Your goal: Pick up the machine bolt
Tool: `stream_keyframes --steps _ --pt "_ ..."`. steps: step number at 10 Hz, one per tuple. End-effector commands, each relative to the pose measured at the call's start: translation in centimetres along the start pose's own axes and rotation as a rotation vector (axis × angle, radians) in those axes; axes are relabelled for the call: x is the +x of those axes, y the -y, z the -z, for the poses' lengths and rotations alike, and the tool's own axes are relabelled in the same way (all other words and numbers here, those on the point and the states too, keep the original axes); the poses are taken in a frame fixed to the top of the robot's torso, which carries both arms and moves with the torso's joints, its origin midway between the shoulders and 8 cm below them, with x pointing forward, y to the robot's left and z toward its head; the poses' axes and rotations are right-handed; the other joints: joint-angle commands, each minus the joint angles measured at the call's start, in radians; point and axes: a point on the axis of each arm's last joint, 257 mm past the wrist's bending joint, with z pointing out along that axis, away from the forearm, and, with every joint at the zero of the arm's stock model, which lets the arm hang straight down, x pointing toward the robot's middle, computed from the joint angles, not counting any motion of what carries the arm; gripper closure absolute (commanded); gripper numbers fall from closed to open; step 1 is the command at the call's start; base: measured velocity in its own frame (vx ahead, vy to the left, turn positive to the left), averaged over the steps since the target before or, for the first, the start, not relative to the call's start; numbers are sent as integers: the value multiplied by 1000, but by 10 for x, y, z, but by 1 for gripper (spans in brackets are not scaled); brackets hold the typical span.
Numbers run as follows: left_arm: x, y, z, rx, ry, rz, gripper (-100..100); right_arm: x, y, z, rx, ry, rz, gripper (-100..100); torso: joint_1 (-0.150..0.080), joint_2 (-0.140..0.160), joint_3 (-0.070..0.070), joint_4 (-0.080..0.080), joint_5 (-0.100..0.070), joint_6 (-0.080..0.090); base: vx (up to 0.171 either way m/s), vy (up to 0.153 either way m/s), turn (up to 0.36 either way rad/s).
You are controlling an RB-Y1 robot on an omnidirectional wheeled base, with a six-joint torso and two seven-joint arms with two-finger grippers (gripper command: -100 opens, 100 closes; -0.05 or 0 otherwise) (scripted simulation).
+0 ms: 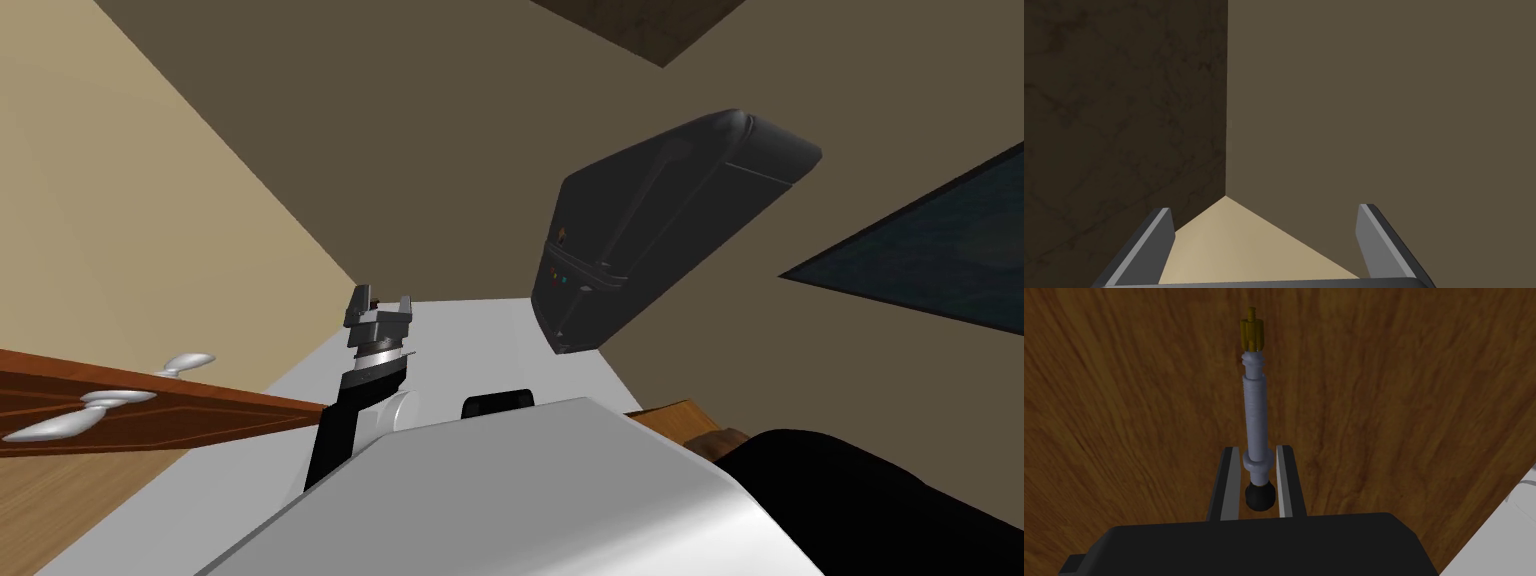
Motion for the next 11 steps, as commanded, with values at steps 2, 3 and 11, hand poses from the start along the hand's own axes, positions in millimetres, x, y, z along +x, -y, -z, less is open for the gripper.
stream_keyframes --steps 2,3,11 --pt "0 0 0 0 0 0 0 10 -9 4 9 -6 -30 100 0 -1 0 0 0 0 -21 -13 83" --pt "0 0 0 0 0 0 0 1 -16 1 -7 13 -28 100 0 0 0 0 0 0 -29 -21 100" --pt "0 0 0 0 0 0 0 41 -72 24 -15 -31 -177 100 0 1 1 0 -1 1 -41 -25 150"
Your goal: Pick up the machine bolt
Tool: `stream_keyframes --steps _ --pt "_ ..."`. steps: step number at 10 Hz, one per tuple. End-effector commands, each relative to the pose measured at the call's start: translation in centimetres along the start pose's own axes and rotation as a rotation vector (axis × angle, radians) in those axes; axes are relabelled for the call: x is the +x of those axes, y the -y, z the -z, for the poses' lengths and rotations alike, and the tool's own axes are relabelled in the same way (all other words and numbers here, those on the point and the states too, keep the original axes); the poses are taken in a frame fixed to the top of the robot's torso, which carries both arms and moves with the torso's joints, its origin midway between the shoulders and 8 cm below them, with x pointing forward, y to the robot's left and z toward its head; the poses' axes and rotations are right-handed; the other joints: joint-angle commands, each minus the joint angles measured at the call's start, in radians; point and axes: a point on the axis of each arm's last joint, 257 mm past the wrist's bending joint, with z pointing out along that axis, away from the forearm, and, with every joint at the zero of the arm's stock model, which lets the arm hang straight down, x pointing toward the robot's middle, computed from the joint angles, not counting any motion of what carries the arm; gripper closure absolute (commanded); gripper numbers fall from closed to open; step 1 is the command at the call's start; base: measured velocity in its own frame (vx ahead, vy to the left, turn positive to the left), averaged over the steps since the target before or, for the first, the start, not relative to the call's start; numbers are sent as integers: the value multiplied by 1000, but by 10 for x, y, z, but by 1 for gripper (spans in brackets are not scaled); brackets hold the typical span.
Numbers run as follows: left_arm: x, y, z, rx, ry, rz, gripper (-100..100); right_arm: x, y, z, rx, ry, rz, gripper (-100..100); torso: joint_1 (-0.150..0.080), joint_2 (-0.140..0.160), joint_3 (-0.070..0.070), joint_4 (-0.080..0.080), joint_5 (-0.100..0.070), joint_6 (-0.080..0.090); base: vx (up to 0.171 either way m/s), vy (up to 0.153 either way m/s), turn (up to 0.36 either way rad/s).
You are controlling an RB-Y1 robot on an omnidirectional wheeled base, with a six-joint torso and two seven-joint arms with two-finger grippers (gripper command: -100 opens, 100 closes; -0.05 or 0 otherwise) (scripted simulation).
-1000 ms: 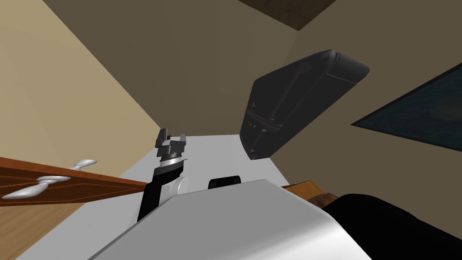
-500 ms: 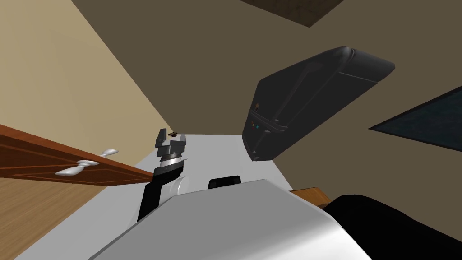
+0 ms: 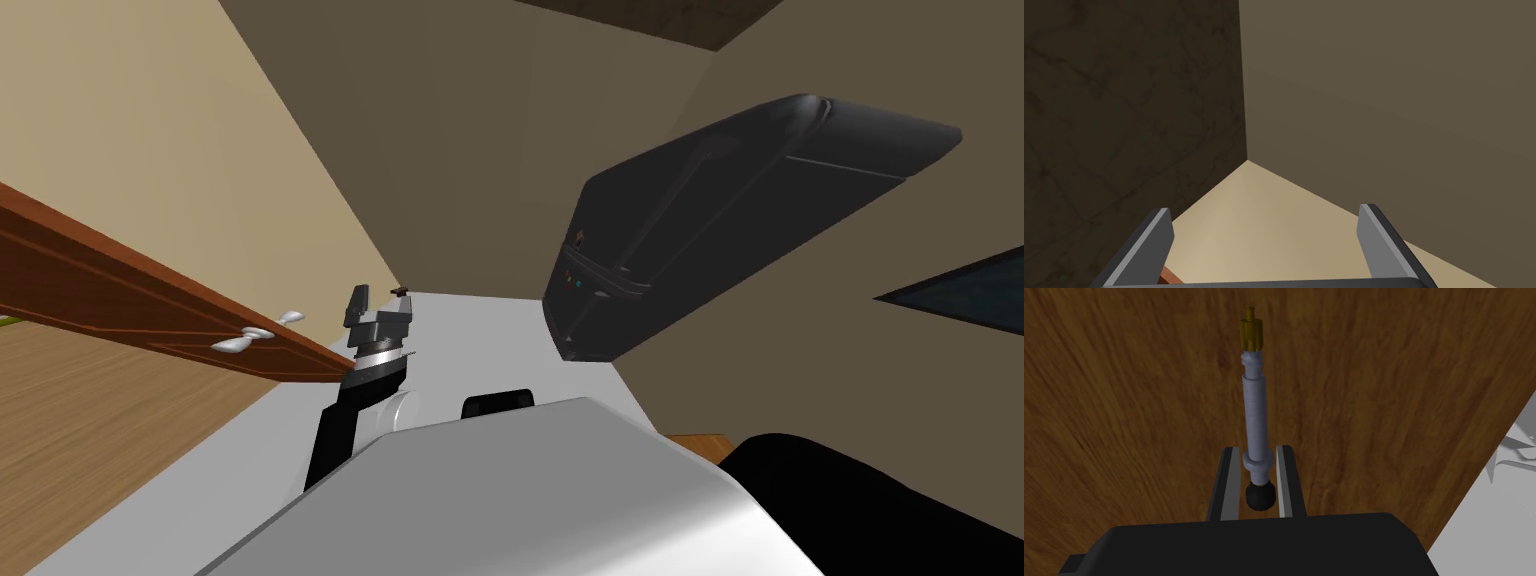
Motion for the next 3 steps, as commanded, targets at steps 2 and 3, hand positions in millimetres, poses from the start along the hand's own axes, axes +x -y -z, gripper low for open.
stream_keyframes --steps 2,3 --pt "0 0 0 0 0 0 0 3 -5 1 -2 -3 -15 100 0 0 0 0 0 1 -22 -13 44" --pt "0 0 0 0 0 0 0 4 -5 1 -2 -3 -15 0 0 -2 -1 0 0 1 0 0 0"
